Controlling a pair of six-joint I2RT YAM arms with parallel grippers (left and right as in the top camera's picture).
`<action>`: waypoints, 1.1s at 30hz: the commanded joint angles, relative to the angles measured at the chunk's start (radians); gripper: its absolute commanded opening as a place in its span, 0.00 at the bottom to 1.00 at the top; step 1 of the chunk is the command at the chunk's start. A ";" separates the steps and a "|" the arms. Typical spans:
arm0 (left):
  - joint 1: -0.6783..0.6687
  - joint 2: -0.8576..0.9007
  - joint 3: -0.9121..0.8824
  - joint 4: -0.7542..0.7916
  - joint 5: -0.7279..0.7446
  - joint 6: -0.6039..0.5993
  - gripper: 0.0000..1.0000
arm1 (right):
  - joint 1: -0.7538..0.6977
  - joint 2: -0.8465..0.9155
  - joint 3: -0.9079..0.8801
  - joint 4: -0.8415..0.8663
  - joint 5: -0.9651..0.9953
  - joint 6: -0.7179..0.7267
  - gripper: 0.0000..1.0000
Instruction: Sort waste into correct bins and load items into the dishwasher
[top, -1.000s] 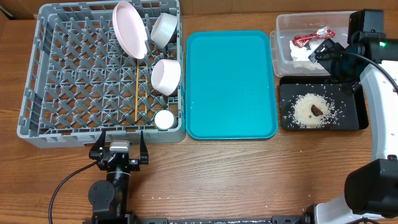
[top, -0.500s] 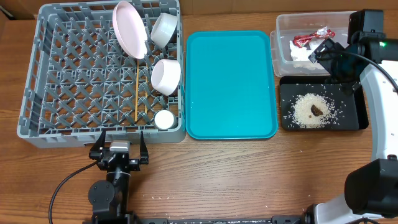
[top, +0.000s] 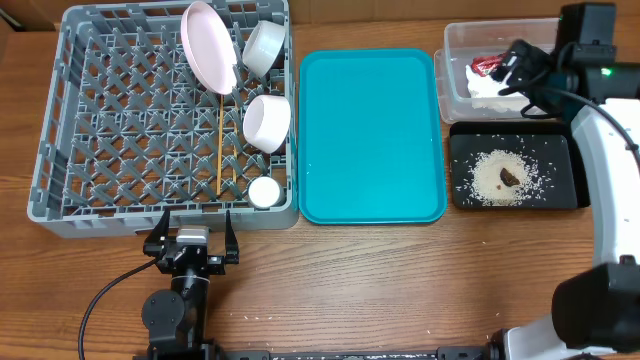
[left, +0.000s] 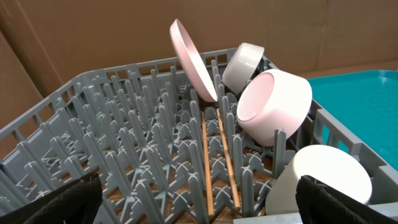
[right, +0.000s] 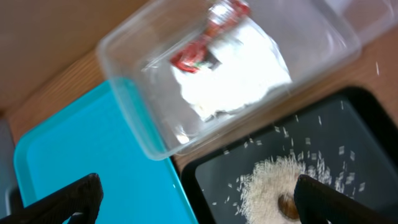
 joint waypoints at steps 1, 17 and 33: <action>0.010 -0.013 -0.007 0.003 0.000 0.018 1.00 | 0.056 -0.135 -0.003 0.013 0.017 -0.176 1.00; 0.010 -0.013 -0.007 0.003 0.000 0.018 1.00 | 0.061 -0.908 -0.898 0.533 -0.011 -0.188 1.00; 0.010 -0.013 -0.007 0.003 0.000 0.018 1.00 | 0.061 -1.657 -1.523 0.816 -0.048 -0.188 1.00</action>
